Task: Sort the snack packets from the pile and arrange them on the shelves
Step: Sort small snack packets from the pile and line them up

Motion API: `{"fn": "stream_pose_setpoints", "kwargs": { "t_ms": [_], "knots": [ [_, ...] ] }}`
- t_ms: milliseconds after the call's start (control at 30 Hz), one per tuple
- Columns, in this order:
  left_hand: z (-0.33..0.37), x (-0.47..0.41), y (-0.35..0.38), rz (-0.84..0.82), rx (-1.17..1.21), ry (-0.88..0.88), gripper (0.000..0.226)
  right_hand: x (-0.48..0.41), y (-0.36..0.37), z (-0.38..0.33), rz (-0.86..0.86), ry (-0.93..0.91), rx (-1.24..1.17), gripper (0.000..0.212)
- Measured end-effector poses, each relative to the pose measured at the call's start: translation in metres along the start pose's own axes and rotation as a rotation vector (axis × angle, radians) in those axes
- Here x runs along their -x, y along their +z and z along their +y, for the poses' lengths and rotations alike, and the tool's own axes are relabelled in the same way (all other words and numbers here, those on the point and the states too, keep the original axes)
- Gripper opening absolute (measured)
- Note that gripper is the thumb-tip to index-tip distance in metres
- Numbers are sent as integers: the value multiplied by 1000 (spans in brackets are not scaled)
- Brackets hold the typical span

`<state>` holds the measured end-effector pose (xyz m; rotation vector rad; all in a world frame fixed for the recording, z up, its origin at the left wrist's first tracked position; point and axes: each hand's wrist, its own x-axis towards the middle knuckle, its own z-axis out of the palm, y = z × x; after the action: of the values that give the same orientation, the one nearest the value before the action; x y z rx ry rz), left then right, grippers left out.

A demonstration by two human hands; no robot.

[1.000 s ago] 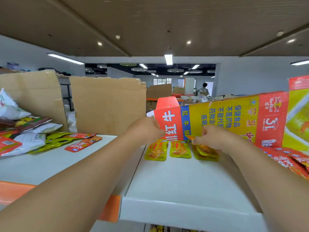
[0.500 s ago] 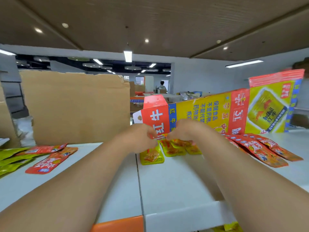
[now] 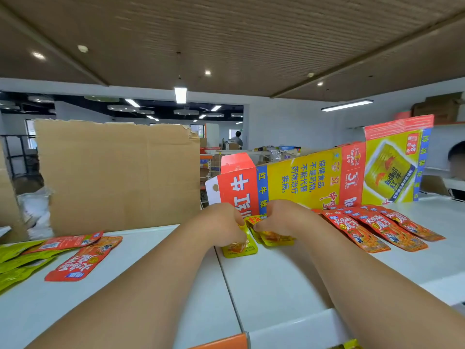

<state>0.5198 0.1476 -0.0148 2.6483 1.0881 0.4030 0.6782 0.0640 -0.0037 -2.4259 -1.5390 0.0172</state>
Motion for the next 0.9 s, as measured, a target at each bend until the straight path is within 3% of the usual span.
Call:
{"fn": "stream_pose_setpoints", "kwargs": {
  "t_ms": [133, 333, 667, 800, 900],
  "knots": [
    [2, 1, 0, -16, -48, 3, 23, 0, -2, 1, -21, 11, 7, 36],
    [6, 1, -3, -19, -55, 6, 41, -1, -8, 1, -51, 20, 25, 44],
    [7, 2, 1, -25, -90, 4, 29, 2, -4, 1, -56, -2, 89, 47],
    [9, 2, 0, -35, -101, 12, 11, 4, -8, 2, -64, -1, 56, 56],
    [9, 2, 0, -39, -90, 7, 23, 4, -10, 3, -47, 5, 35, 57]
  ]
}}
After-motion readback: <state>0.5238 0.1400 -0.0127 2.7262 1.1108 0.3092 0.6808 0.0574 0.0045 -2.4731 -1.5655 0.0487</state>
